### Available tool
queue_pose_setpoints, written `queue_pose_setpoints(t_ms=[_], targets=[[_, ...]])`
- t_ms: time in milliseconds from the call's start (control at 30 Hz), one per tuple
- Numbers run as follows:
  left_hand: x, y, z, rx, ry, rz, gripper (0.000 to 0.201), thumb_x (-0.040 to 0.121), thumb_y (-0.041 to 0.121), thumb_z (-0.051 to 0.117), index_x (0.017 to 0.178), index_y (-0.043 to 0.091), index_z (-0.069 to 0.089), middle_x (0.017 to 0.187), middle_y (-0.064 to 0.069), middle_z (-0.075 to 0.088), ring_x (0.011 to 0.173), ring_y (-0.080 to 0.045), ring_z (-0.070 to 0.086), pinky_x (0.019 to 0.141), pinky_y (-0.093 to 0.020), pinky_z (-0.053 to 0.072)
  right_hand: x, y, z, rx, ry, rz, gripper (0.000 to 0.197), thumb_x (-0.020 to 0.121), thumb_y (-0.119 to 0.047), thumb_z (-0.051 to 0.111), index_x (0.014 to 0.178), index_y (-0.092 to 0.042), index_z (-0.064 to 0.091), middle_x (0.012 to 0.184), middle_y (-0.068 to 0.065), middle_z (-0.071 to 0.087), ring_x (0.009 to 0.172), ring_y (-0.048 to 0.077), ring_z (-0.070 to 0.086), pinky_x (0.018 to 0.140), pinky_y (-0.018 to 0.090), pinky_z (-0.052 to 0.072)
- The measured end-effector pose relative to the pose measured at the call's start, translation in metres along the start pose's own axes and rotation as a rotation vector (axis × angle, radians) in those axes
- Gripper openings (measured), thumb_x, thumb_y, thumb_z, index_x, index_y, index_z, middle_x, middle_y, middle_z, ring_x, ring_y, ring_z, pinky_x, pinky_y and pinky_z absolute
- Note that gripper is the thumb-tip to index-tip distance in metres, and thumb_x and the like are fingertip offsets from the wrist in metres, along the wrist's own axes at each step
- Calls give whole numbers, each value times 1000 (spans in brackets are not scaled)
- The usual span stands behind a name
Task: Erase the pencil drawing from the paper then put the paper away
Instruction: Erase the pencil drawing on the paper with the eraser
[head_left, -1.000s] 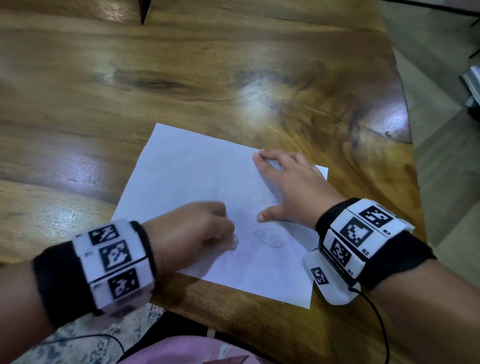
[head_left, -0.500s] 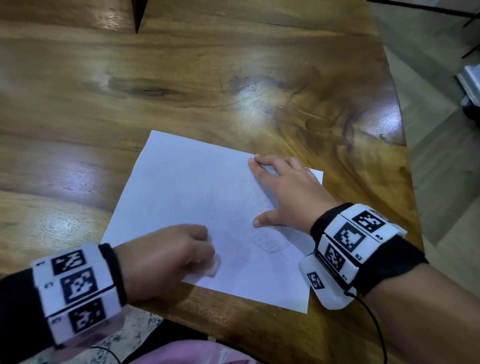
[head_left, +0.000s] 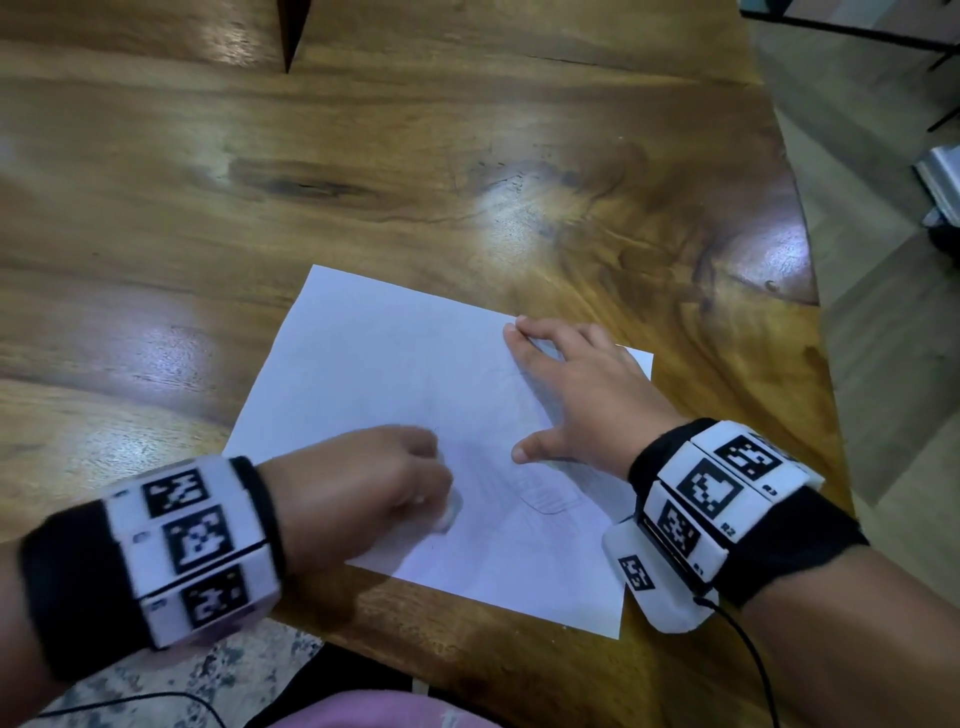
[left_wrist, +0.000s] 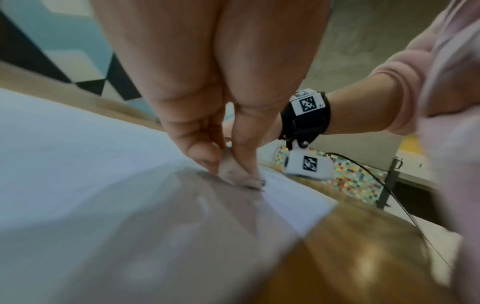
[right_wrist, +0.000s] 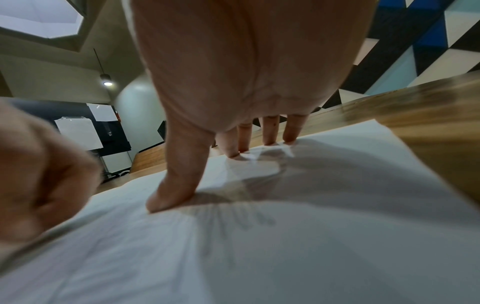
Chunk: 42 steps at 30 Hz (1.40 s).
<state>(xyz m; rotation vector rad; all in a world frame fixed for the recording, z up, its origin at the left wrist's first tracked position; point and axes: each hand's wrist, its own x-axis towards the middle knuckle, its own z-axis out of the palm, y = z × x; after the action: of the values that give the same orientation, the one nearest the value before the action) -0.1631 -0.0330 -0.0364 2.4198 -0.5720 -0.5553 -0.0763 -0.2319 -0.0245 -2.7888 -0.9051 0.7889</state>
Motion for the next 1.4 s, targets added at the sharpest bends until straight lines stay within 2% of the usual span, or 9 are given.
queue_pose_setpoints(t_ms=[133,333,433,533,633,800,933,1033,1400], targets=[[16,14,0,52,-19,82,11,81,21,54,71,21,53,75,2,48,63,-17,51,59,-30,44,0,1,0,10,2,-2,107,72,-55,69,150,-30,1,153,-17,2,134,13,8,111,29,13],[-15,9,9,65,-217,100,12,73,19,62,72,25,52,70,23,32,60,9,36,51,-6,24,0,5,2,127,27,-12,108,68,-46,77,150,-30,8,154,-19,5,135,8,7,110,24,12],[-14,11,9,41,-196,51,14,72,20,61,73,29,50,69,23,33,57,6,36,50,-6,22,-6,18,0,231,42,10,103,67,-34,81,149,-28,17,154,-18,8,140,5,6,102,13,10],[-5,9,0,-53,-215,-62,7,75,27,62,71,25,56,66,21,44,63,2,47,55,-7,30,-15,34,-3,187,47,41,99,69,-36,80,147,-33,20,155,-17,8,142,5,-1,114,25,10],[25,3,-27,-45,-35,-122,23,69,45,63,70,22,66,60,13,56,57,6,52,55,-5,33,-19,38,-2,162,-1,38,103,69,-41,78,148,-37,12,155,-20,0,142,5,-7,116,28,7],[99,4,-57,76,269,-242,12,73,12,66,85,11,69,80,-11,71,77,-29,61,58,-24,30,-21,36,3,177,-29,22,108,69,-44,76,148,-34,3,155,-18,-12,142,7,-18,110,22,-8],[104,15,-46,97,224,-227,11,75,22,68,76,12,66,70,-4,60,68,-19,49,51,-15,31,-20,39,4,169,-26,13,109,70,-45,76,148,-33,2,156,-16,-13,142,8,-19,111,22,-9],[80,16,-35,80,43,-136,16,74,24,69,62,16,62,64,-4,59,62,-19,49,51,-6,30,-20,39,5,148,-43,-2,106,70,-46,75,147,-39,3,155,-15,-17,142,10,-22,108,22,-13],[105,16,-47,148,159,-187,14,76,13,65,90,10,65,79,-1,55,73,-18,47,61,-24,30,-23,33,12,11,-42,10,112,69,-63,66,146,-38,-11,147,-14,-37,133,6,-34,112,33,-17]])
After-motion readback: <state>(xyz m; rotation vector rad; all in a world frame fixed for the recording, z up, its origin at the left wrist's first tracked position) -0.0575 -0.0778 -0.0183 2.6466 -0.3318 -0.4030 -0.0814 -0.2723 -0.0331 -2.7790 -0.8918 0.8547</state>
